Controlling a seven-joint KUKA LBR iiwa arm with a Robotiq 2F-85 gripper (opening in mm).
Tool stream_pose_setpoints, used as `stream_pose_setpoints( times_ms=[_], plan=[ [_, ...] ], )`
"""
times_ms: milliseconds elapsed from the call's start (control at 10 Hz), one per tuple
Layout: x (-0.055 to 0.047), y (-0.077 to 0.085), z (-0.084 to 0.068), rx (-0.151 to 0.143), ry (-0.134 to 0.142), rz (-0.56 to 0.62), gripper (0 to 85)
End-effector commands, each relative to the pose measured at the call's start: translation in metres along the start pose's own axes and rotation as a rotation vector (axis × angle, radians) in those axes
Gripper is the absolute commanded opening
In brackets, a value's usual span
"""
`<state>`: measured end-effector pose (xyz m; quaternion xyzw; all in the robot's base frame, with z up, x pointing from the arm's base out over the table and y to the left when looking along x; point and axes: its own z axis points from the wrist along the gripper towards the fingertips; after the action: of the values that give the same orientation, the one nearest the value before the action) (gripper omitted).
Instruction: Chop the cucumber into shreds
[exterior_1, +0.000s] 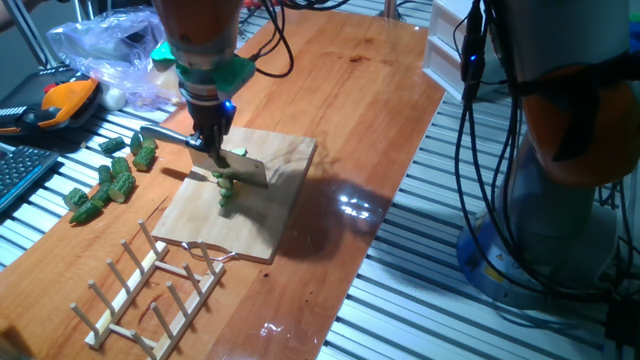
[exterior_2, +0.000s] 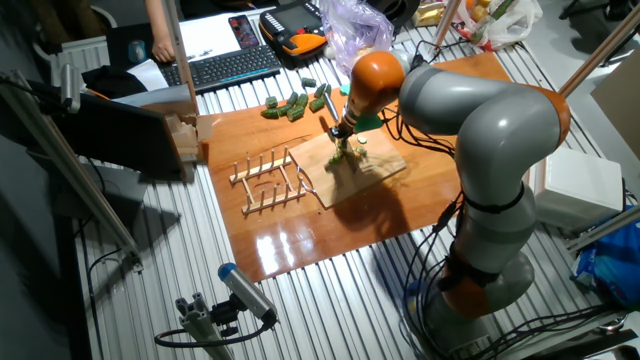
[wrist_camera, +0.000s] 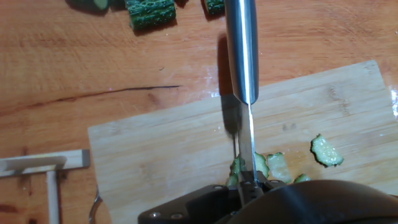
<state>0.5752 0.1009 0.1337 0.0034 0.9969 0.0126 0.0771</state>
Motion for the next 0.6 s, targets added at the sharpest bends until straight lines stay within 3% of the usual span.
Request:
stream_pose_setpoints(
  times_ms=[0, 100, 500],
  plan=[
    [0.001, 0.001, -0.001, -0.024, 0.012, 0.004, 0.0],
    [0.003, 0.001, 0.0, -0.029, 0.016, 0.006, 0.0],
    [0.013, 0.008, 0.014, -0.021, -0.008, 0.018, 0.0]
  ],
)
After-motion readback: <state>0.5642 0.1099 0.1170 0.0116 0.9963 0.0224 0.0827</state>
